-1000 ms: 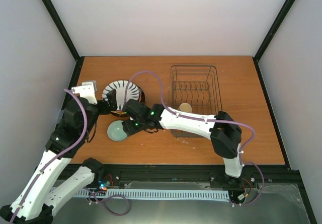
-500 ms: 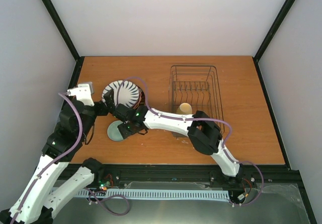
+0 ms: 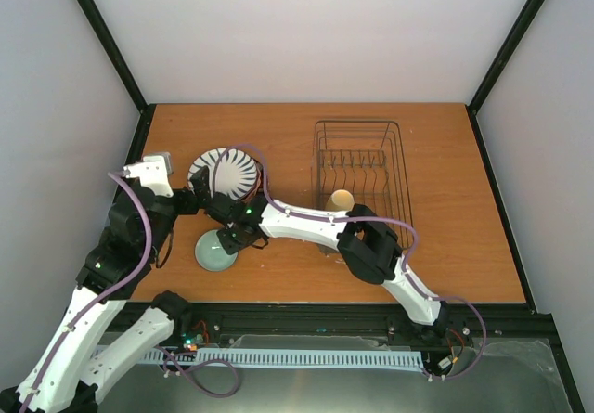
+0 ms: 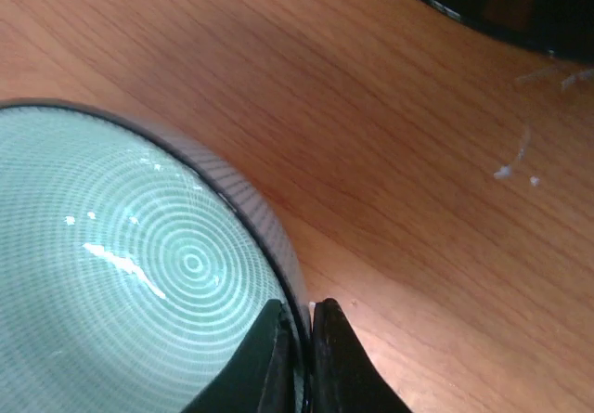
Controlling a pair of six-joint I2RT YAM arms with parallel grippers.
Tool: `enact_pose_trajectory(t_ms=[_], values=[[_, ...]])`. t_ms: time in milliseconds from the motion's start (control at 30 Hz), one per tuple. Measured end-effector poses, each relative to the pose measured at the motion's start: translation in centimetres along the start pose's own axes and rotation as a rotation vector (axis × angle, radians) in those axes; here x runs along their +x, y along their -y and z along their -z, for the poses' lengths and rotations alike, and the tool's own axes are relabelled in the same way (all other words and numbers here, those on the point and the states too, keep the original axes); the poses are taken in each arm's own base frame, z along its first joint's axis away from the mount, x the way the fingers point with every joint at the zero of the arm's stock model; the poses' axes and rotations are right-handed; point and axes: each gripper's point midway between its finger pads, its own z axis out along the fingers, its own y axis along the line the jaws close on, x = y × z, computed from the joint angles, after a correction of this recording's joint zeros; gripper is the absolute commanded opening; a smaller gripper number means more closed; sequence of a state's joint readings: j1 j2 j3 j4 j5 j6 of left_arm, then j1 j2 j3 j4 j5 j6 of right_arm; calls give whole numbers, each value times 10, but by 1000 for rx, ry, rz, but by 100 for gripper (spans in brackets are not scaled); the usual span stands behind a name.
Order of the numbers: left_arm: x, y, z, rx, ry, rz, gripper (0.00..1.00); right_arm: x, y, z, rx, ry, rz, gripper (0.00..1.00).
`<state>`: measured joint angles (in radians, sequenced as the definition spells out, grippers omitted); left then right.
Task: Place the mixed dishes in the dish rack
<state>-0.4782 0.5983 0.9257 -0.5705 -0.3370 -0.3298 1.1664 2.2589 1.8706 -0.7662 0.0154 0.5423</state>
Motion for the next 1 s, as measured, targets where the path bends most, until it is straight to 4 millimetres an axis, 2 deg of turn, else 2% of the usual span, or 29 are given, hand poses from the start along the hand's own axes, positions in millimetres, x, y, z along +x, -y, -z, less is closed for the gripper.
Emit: enact_pose_trajectory(t_ms=[100,267,333,433,500,600,700,800,900,1000], values=[[1,0,0,0,-3,-2,100,-5,-7,3,-29,11,9,3],[2,1,0,7,-7,-13,100,-5,-7,3,-26,12,12,3],[2,2,0,14,-11,-23,100,-3,-3,5,-13,24,11,3],[5,6,-3,30,-26,-44,100,2,15,21,62,51,10,3],[11,10,-8,48,-52,-67,100,4,33,43,132,86,1,3],[23,18,-19,75,-109,-107,99,-6,61,97,224,206,-34,3],[35,28,-30,116,-160,-142,97,-24,91,176,280,410,-102,3],[48,43,-39,187,-219,-164,95,-36,115,241,286,577,-175,3],[60,54,-49,237,-276,-180,95,-41,133,276,303,664,-222,3],[66,66,-58,280,-325,-187,96,-41,138,282,319,679,-222,3]])
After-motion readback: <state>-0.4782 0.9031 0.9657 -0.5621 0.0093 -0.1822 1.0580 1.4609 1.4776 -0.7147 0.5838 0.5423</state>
